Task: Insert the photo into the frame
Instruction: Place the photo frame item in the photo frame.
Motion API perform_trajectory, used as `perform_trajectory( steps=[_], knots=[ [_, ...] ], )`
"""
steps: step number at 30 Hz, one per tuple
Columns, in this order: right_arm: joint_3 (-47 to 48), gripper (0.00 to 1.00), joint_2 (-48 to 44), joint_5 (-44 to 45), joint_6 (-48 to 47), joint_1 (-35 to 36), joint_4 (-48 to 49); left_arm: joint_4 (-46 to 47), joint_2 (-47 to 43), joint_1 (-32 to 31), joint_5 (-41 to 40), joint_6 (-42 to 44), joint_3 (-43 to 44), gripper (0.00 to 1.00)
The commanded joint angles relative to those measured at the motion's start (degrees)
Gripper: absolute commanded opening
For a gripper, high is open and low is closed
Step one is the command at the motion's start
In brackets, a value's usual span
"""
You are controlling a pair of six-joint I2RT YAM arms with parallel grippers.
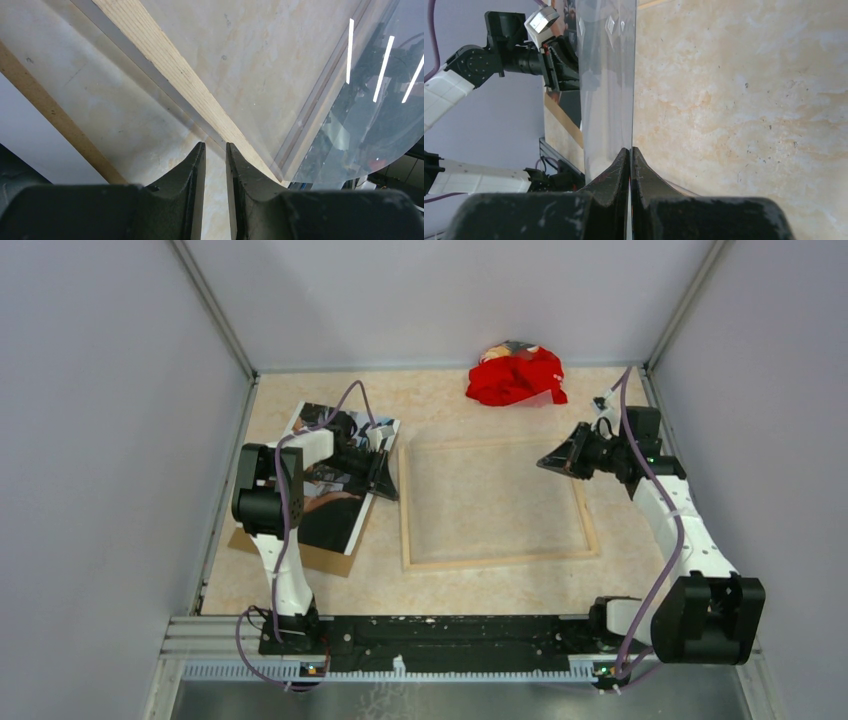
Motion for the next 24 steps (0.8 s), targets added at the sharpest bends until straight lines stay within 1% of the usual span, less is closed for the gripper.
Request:
perform_trajectory(
  steps=[1, 10, 19, 24],
  knots=[
    [0.7, 0.00, -0.2, 0.8, -1.5, -0.1, 0.4, 0.9, 0.2, 0.3, 1.7, 0.3, -0.3, 0.27],
    [0.5, 0.00, -0.6, 5.2, -3.9, -0.2, -2.4, 0.8, 0.1, 0.3, 1.5, 0.4, -0.3, 0.27],
    [0.8, 0.00, 0.3, 7.0, -5.1, -0.2, -2.3, 0.8, 0.3, 0.3, 1.6, 0.3, -0.4, 0.26],
    [0.4, 0.00, 0.6, 5.9, -4.8, -0.2, -1.2, 0.9, 0.3, 0.3, 1.7, 0.4, -0.4, 0.26]
  ],
)
